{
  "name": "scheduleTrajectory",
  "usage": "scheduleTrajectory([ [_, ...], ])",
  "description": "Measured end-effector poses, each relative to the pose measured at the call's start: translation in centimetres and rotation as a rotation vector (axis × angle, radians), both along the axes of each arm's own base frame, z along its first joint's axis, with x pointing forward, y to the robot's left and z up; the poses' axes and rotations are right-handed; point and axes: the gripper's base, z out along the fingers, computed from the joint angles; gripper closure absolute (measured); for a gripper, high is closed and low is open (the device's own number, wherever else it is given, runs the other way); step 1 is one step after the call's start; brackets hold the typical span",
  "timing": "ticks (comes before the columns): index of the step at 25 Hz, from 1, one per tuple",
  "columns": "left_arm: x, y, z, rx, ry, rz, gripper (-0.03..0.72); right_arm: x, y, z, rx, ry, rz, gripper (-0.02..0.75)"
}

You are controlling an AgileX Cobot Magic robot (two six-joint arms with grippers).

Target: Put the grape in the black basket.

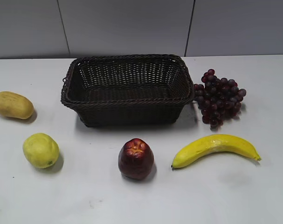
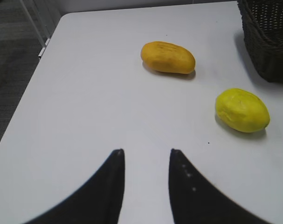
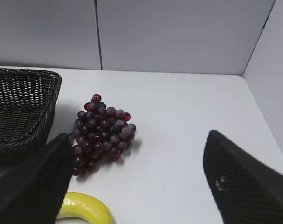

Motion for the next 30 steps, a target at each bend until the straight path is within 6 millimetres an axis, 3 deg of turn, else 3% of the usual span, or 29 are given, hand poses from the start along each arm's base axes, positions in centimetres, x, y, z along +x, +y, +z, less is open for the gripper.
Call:
scheduleTrajectory([
  [7, 0.0, 0.0, 0.0, 0.0, 0.0, 0.0, 0.45, 9.7, 0.7, -2.7, 0.017, 0.277, -0.009, 0.071],
  [14, 0.0, 0.0, 0.0, 0.0, 0.0, 0.0, 0.45, 17.6, 1.5, -5.0, 0.054, 0.519, 0.006, 0.074],
  [19, 0.0, 0.0, 0.0, 0.0, 0.0, 0.0, 0.45, 21.5, 2.6, -7.2, 0.048, 0.598, 0.055, 0.078],
  [30, 0.0, 0.0, 0.0, 0.0, 0.0, 0.0, 0.45, 27.4, 5.7, -15.0, -0.005, 0.75, 0.136, 0.079],
])
